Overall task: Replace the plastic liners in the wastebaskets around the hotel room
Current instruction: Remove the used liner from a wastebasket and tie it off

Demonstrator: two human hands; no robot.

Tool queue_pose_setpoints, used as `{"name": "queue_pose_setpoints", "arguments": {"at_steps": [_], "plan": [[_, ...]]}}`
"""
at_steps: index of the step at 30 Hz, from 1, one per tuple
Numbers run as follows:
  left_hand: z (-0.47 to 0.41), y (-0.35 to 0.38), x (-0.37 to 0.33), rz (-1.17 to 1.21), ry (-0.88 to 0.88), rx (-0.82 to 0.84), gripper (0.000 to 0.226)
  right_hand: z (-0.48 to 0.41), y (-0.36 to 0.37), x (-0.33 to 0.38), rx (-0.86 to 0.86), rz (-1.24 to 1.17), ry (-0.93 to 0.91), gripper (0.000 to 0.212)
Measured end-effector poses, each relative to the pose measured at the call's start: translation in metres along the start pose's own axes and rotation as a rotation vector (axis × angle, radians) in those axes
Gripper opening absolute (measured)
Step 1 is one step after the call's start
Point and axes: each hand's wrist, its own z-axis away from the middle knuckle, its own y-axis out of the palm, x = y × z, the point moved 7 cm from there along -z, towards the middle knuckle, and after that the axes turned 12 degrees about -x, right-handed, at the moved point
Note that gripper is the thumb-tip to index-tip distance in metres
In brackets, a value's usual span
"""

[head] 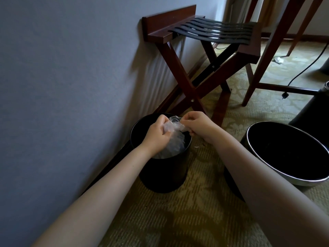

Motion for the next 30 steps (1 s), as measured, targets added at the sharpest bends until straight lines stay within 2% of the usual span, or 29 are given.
{"name": "queue_pose_setpoints", "arguments": {"at_steps": [3,5,7,9,11,13,17,19,21,23,27,30], "plan": [[-0.002,-0.005,0.003,0.033,-0.032,-0.017,0.013,-0.001,-0.002,0.008,-0.028,0.089,-0.087,0.003],[-0.003,-0.007,0.002,0.037,-0.017,-0.014,0.011,-0.002,-0.004,0.018,-0.012,0.129,-0.163,0.026],[-0.003,-0.007,0.001,0.034,0.006,0.001,0.010,0.003,-0.003,0.030,0.101,0.103,-0.227,0.052],[-0.003,-0.006,0.001,0.010,0.031,0.019,0.011,0.004,0.000,0.036,0.205,0.222,-0.304,0.059],[-0.003,-0.005,0.001,-0.014,0.051,0.040,0.010,0.003,0.007,0.032,0.249,0.477,-0.401,0.051],[-0.001,-0.003,-0.002,-0.058,0.089,0.062,0.010,0.000,0.015,0.025,0.249,0.616,-0.473,0.040],[0.000,-0.004,-0.003,-0.090,0.134,0.064,0.013,0.005,0.016,0.024,0.202,0.701,-0.515,0.011],[-0.002,-0.005,-0.001,-0.097,0.136,0.058,0.013,0.008,0.015,0.027,0.176,0.693,-0.506,0.019],[-0.004,-0.006,0.002,-0.113,0.142,0.038,0.012,0.009,0.014,0.031,0.172,0.655,-0.427,0.024],[-0.005,-0.007,0.003,-0.125,0.142,0.016,0.011,0.010,0.019,0.028,0.204,0.549,-0.258,0.021],[-0.009,-0.011,0.003,-0.089,0.124,-0.046,0.012,0.026,0.037,0.010,0.333,-0.007,0.155,0.017],[-0.011,-0.015,0.004,-0.041,0.075,-0.075,0.013,0.027,0.042,0.000,0.266,-0.289,0.239,0.023]]}}
